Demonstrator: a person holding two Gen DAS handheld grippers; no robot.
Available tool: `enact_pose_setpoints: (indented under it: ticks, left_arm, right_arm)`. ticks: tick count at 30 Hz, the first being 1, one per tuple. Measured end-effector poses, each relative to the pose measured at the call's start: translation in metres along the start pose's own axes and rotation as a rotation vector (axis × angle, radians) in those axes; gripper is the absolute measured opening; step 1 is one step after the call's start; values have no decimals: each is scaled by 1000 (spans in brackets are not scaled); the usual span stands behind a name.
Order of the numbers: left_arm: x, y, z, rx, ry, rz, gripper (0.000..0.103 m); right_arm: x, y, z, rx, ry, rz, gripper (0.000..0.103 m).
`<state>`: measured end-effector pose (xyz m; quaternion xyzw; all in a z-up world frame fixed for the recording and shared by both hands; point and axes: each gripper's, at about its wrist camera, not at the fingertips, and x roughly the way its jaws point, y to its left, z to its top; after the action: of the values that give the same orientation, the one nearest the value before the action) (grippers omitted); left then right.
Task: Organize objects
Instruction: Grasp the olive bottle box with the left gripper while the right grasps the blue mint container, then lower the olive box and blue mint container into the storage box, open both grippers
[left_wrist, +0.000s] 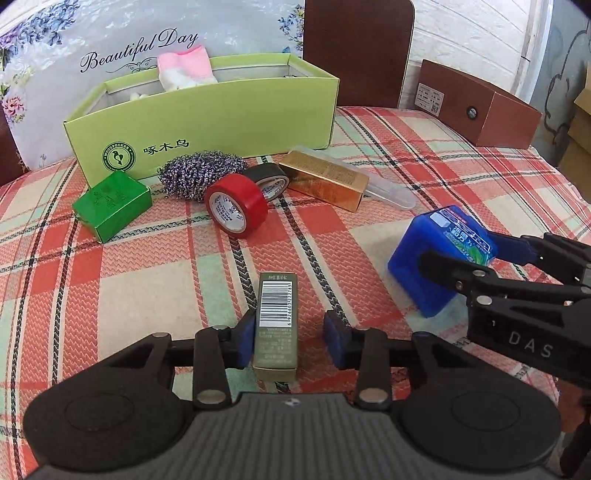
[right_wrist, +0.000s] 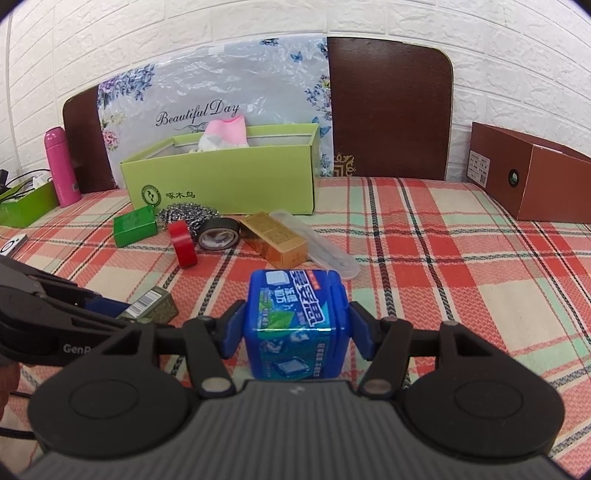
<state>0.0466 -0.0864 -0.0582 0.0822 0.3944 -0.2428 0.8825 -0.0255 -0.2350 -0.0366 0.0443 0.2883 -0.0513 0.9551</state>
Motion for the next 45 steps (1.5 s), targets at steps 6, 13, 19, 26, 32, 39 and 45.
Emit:
enact_pose_setpoints:
  ticks: [6,13,19,26,32,39,45]
  left_arm:
    - [2,0,1,6,-4,1,41]
    - [-2,7,1,-40,-4,-1,23]
    - [-16,13,2,-64,-17,-26,23]
    - [-41,25,12,-91,-111,-21,23]
    - [-58,43,23,-135,-189,7,23]
    - [-71,62,45,-166,-281,28,23]
    - [-72,71,74,-173,-351,23,23]
  right_arm:
    - [5,-1,-3,9,15,11,58]
    - [3,0,-1,12,14,30,57]
    - [-5,9,8,0,-18,79,57]
    - [-12,15,27,-8,-68,128,57]
    - [-13,15,44,-19,-106,138,57]
    - [-6,15,68,-10,-140,148,57]
    - [6,20,98,-39,-188,158,57]
